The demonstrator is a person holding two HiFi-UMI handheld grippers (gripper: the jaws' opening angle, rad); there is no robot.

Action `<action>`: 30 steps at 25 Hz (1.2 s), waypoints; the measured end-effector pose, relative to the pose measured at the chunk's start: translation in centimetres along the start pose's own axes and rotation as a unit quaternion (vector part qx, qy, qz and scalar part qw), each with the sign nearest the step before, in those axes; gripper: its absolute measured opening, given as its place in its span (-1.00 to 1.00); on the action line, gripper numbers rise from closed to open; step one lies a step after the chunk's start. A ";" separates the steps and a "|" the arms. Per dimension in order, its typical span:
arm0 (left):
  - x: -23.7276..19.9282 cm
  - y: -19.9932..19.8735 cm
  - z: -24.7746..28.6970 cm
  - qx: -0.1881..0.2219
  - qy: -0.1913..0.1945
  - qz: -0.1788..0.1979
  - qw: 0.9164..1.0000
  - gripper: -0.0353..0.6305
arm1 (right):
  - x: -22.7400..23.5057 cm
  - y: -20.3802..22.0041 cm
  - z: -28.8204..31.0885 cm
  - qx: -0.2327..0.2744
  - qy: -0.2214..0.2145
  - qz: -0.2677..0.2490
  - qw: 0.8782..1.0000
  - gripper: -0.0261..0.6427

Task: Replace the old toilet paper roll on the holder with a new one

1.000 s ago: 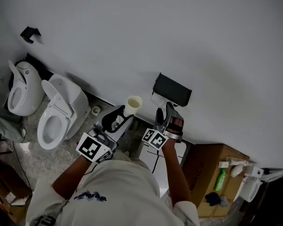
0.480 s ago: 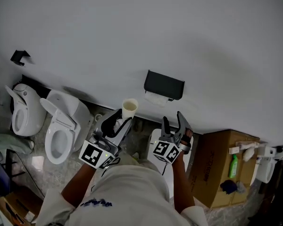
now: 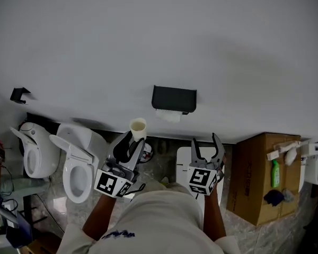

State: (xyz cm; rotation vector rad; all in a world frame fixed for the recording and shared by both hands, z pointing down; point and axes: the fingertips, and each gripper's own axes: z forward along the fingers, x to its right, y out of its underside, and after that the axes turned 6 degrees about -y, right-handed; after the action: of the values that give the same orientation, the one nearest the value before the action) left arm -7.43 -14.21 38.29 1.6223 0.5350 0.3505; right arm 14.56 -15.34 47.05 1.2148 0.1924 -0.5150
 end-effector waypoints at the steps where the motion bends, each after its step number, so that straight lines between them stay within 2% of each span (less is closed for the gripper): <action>1: 0.0 -0.1 0.1 0.000 0.000 0.001 1.000 -0.42 | 0.3 -0.2 -0.3 0.013 -0.007 0.029 0.999 -0.04; 4: 0.0 -0.4 0.5 0.002 0.000 0.003 1.000 -0.42 | 1.2 -0.8 -0.8 0.051 -0.022 0.102 0.993 -0.07; 7: 0.1 -0.3 0.7 0.000 0.002 0.011 1.000 -0.42 | 1.7 -0.8 -1.2 0.065 -0.035 0.152 0.986 -0.07; 11: 0.5 -0.3 1.3 -0.002 0.005 0.019 1.000 -0.42 | 2.2 -1.3 -1.5 0.088 -0.067 0.233 0.966 -0.06; 13: 0.8 -0.2 1.7 -0.004 0.007 0.024 1.000 -0.42 | 2.8 -1.6 -2.0 0.098 -0.073 0.254 0.959 -0.06; 24: 0.7 0.7 1.9 -0.012 0.014 0.022 1.000 -0.42 | 4.0 -4.1 -3.8 0.118 -0.063 0.241 0.961 -0.11; 30: 0.7 1.0 1.8 -0.016 0.018 0.020 1.000 -0.42 | 3.7 -4.3 -3.9 0.120 -0.069 0.254 0.957 -0.18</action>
State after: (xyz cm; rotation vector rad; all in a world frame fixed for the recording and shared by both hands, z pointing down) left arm -5.77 -15.41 38.96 1.6011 0.5213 0.4168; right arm 16.28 -13.84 40.57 1.3966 -0.3066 -0.1705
